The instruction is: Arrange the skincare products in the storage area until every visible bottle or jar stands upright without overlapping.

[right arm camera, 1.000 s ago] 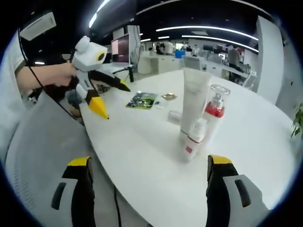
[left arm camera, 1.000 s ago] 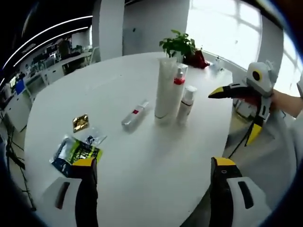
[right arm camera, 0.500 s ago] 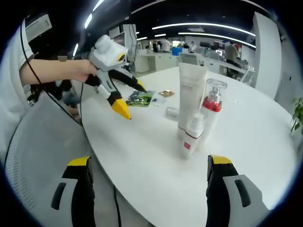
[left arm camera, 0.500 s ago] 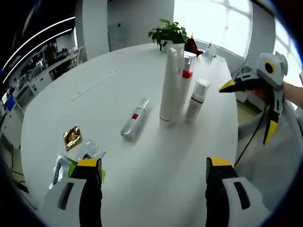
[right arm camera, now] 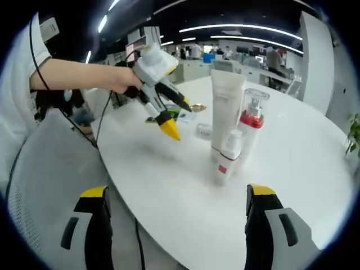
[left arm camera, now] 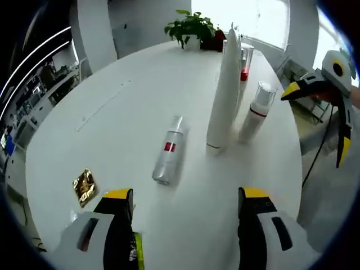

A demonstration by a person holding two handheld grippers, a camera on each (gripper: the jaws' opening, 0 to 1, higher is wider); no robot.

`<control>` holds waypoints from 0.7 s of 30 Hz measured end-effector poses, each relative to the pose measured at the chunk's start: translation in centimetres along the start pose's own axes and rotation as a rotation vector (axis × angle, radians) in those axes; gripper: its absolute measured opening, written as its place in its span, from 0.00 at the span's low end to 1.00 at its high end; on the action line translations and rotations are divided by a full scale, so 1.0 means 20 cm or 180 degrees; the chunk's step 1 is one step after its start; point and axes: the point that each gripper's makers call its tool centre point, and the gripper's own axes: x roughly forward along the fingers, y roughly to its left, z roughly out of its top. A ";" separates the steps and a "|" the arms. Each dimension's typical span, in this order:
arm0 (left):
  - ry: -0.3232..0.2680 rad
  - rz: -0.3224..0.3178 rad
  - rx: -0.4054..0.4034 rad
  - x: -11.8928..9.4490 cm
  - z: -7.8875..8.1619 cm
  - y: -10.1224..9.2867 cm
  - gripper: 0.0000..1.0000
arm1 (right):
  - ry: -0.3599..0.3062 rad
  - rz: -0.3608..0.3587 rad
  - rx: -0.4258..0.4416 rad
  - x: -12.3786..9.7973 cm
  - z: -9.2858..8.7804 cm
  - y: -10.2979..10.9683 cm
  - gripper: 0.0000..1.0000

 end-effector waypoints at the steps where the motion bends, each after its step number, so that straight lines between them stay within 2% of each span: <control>1: 0.0024 0.0004 0.0037 0.01 0.00 0.01 0.71 | -0.0003 -0.0001 0.0012 0.00 0.00 0.00 0.99; 8: 0.0105 -0.0045 0.0145 0.10 0.03 0.04 0.66 | -0.0037 -0.0020 0.0113 0.00 0.00 -0.02 0.99; 10: 0.0102 -0.0047 0.0161 0.14 0.04 0.08 0.65 | -0.0035 -0.0018 0.0135 0.00 0.00 -0.02 0.99; 14: 0.0097 -0.0095 0.0183 0.15 0.06 0.07 0.58 | -0.0020 -0.0011 0.0147 0.00 -0.01 -0.02 0.99; 18: 0.0144 -0.0139 0.0239 0.22 0.06 0.10 0.53 | -0.0011 -0.0007 0.0162 0.00 -0.02 -0.01 0.99; 21: 0.0206 -0.0160 0.0232 0.23 0.06 0.11 0.49 | -0.0011 -0.0009 0.0181 0.00 -0.02 -0.02 0.99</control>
